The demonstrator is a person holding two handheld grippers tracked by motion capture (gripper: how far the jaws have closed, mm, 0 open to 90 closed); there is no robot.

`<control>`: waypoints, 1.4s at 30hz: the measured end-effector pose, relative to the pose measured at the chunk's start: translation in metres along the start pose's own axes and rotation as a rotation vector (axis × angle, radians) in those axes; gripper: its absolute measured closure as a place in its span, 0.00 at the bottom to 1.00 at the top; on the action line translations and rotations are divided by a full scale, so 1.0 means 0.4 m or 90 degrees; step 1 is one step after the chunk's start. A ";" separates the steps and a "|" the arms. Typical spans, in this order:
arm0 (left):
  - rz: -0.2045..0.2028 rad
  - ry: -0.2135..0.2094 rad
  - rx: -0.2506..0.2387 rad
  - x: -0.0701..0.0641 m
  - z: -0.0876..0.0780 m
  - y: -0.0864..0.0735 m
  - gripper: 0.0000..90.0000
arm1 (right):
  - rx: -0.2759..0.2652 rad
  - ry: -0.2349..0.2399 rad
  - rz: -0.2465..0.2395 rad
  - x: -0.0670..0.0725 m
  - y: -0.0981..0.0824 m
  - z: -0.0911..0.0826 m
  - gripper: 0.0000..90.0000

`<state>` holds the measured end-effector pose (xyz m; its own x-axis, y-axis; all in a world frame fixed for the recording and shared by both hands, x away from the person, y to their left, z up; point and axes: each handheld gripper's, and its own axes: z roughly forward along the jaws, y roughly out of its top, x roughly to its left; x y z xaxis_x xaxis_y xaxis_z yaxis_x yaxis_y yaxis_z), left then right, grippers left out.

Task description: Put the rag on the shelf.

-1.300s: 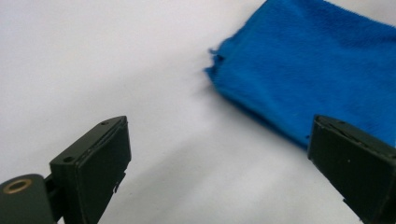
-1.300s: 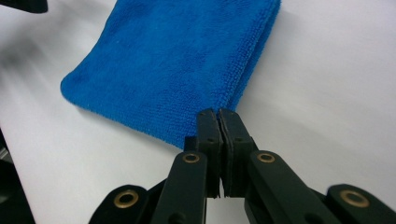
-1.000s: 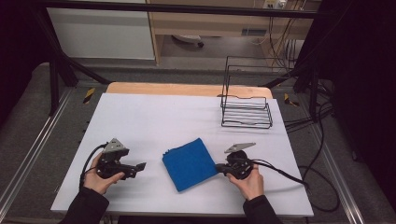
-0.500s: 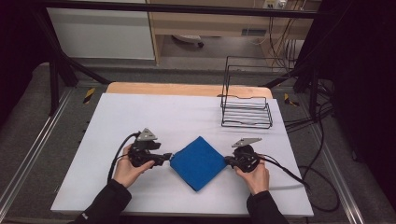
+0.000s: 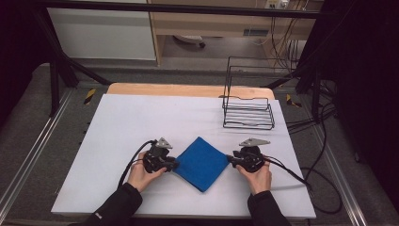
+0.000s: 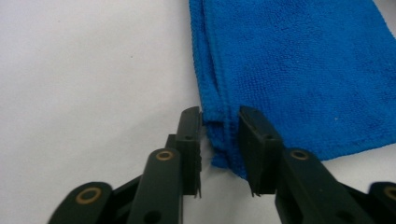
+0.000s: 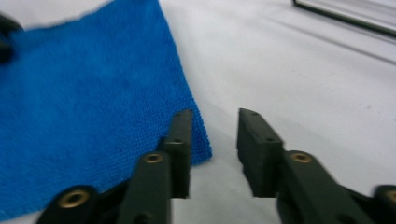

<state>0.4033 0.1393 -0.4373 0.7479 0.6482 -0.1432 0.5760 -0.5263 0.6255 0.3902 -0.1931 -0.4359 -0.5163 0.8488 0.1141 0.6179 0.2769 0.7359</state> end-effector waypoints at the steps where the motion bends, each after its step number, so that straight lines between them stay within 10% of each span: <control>1: -0.001 -0.001 0.000 -0.001 0.001 0.000 0.80 | 0.000 0.000 0.000 0.000 0.000 0.000 0.65; 22: -0.037 -0.017 -0.017 -0.034 -0.013 -0.016 0.96 | 0.031 0.046 0.108 0.007 0.016 0.011 0.97; 26: -0.067 -0.052 -0.034 -0.075 -0.021 -0.029 0.96 | 0.042 0.026 0.058 -0.006 0.046 -0.009 0.97; 31: -0.056 -0.028 -0.045 -0.118 -0.001 -0.034 0.90 | 0.039 0.022 -0.006 -0.020 0.066 0.035 0.96; 37: -0.032 -0.015 -0.057 -0.111 -0.001 -0.038 0.70 | 0.003 -0.012 -0.042 -0.017 0.056 0.074 0.82; 42: -0.012 -0.006 -0.074 -0.102 -0.025 -0.038 0.50 | -0.036 0.014 -0.013 -0.002 0.040 0.011 0.62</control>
<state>0.3609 0.1264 -0.4332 0.7405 0.6519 -0.1635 0.5487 -0.4459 0.7072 0.4031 -0.1873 -0.4271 -0.5410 0.8334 0.1129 0.5734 0.2673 0.7744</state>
